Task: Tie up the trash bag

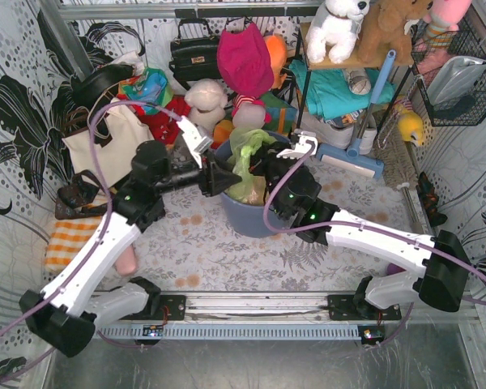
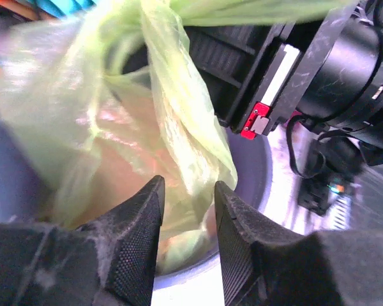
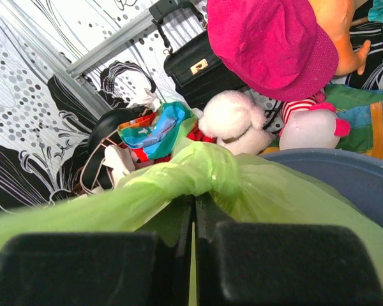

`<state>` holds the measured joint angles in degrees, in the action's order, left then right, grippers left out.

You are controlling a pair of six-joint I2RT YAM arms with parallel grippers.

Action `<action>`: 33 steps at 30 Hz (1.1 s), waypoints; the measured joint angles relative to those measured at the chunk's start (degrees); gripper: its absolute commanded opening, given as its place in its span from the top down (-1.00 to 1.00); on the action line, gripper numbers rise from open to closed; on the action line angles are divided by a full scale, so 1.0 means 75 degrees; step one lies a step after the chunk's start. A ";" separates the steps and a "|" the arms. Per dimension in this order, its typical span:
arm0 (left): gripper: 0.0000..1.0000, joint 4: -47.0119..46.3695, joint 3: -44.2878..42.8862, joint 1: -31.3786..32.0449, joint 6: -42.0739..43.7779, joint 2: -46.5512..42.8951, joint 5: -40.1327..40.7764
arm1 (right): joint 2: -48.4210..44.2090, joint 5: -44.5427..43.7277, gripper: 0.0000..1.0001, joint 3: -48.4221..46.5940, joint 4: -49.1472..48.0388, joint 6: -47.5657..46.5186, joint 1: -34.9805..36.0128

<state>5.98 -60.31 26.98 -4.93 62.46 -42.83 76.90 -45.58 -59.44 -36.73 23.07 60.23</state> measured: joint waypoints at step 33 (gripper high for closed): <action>-0.03 -0.2055 -0.1300 -0.1303 0.0449 0.2055 -0.1419 | -0.0309 0.0137 1.00 0.0017 0.0219 0.0032 0.0000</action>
<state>-9.43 -70.06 17.21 -1.56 77.87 -53.47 74.59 -44.56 -59.31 -35.09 23.31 60.23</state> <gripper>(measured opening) 0.656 0.003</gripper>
